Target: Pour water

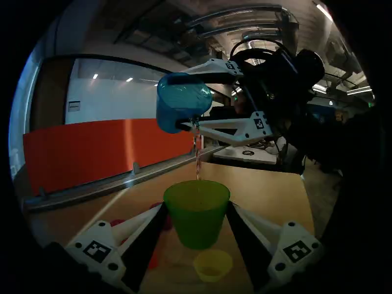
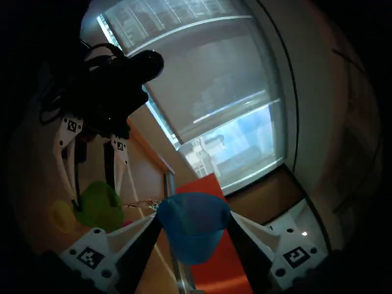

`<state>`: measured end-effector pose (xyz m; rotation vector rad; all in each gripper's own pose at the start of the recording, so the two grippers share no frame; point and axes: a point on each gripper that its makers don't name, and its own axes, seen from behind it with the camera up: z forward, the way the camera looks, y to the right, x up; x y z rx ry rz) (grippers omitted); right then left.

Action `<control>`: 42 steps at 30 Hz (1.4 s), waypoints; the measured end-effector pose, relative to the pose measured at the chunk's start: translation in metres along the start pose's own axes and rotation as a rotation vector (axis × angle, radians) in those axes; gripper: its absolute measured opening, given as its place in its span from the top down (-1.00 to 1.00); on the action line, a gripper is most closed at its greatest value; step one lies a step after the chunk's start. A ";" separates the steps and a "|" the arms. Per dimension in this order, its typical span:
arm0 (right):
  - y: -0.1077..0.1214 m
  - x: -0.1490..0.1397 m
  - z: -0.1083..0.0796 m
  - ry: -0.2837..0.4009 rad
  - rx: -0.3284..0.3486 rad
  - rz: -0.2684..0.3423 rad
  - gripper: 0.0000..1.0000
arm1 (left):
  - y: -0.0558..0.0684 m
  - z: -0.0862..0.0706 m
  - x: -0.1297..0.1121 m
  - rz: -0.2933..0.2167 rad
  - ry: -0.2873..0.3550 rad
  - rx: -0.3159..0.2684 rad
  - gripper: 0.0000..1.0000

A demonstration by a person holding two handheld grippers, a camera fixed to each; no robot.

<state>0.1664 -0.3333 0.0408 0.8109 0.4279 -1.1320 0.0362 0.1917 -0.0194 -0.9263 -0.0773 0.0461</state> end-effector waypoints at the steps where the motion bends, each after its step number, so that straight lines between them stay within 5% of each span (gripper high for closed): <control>1: 0.000 0.001 0.000 0.000 0.000 -0.004 -0.82 | 0.000 0.000 0.000 0.000 0.000 -0.001 -0.71; 42: 0.015 0.001 -0.001 -0.008 -0.039 -0.142 -0.82 | 0.004 0.000 0.003 0.019 0.001 -0.010 -0.69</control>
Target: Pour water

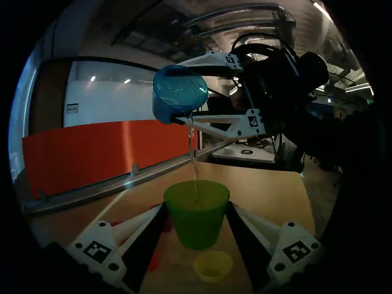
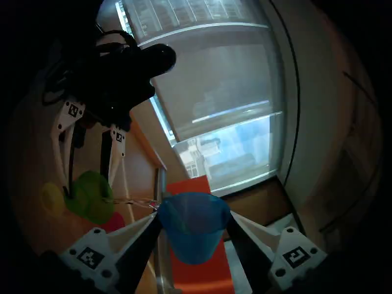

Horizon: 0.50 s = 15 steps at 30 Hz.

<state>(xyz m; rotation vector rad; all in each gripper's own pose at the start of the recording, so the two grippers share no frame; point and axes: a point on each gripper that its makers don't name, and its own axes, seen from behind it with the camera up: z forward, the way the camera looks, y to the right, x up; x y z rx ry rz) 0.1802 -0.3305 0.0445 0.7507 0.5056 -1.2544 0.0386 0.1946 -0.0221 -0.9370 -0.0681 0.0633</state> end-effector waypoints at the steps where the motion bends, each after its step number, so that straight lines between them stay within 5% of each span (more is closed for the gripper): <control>1: 0.000 0.000 0.000 0.000 -0.001 -0.001 -0.82 | 0.000 0.000 0.000 0.000 -0.001 -0.001 -0.69; 15: 0.004 -0.001 -0.001 0.001 -0.014 -0.032 -0.81 | 0.003 0.001 0.001 0.001 0.000 -0.009 -0.69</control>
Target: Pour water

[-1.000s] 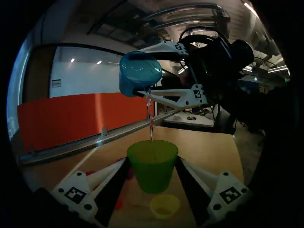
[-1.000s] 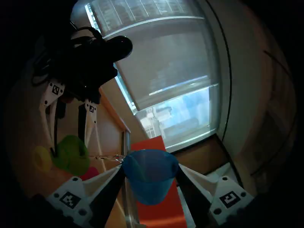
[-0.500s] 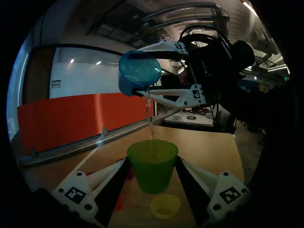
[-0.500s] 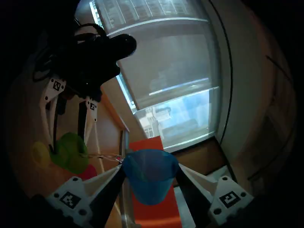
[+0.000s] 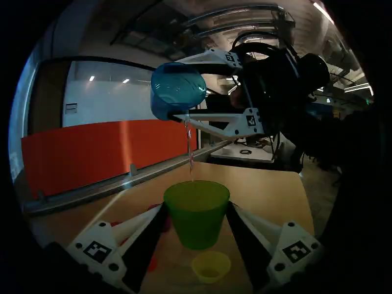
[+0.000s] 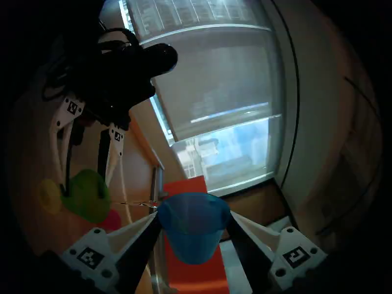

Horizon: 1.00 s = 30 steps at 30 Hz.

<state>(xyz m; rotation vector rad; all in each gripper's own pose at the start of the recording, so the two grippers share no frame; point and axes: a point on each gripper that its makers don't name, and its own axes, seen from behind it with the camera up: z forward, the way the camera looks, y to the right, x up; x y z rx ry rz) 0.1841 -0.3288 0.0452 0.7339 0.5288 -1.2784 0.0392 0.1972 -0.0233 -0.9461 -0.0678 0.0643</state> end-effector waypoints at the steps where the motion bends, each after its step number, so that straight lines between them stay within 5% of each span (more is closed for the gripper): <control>1: 0.000 0.000 0.000 0.001 0.000 -0.002 -0.82 | 0.000 0.000 0.000 0.001 0.001 -0.001 -0.69; 30: 0.006 0.002 -0.004 -0.004 -0.013 -0.076 -0.82 | 0.004 0.002 0.005 0.008 0.006 -0.007 -0.69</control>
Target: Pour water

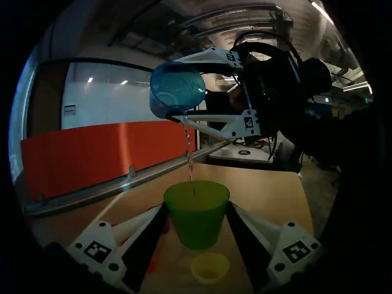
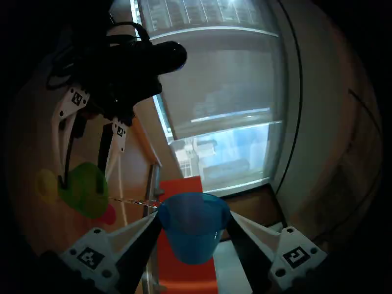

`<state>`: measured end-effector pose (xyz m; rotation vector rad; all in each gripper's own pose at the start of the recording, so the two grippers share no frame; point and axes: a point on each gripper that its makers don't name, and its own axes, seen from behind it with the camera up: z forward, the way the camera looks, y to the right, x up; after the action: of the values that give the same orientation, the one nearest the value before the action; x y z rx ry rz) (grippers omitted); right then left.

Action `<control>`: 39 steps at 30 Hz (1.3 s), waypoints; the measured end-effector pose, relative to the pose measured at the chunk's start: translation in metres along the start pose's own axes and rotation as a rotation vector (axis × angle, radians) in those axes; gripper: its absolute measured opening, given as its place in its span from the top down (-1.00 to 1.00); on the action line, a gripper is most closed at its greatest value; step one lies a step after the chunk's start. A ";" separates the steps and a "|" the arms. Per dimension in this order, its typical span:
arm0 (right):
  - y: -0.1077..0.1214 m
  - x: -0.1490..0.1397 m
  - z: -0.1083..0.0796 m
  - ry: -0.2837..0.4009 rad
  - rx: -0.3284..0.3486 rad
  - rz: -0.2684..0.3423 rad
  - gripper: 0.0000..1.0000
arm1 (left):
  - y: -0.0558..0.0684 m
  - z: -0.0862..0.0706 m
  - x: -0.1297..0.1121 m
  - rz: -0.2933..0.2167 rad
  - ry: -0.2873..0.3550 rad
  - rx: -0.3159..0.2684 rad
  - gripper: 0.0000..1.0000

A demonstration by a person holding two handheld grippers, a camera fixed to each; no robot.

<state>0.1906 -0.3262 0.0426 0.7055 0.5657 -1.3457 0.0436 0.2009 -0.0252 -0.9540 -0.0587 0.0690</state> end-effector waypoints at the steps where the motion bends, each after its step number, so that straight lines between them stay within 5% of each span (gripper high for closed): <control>1: 0.000 0.000 0.000 0.000 0.000 -0.002 -0.81 | 0.000 0.000 0.000 -0.001 0.001 0.001 -0.69; 39: 0.011 0.003 -0.001 0.000 -0.017 -0.130 -0.81 | 0.001 0.000 0.003 -0.005 0.006 -0.001 -0.69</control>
<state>0.2020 -0.3263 0.0412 0.6643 0.6305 -1.4596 0.0469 0.2018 -0.0264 -0.9551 -0.0552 0.0617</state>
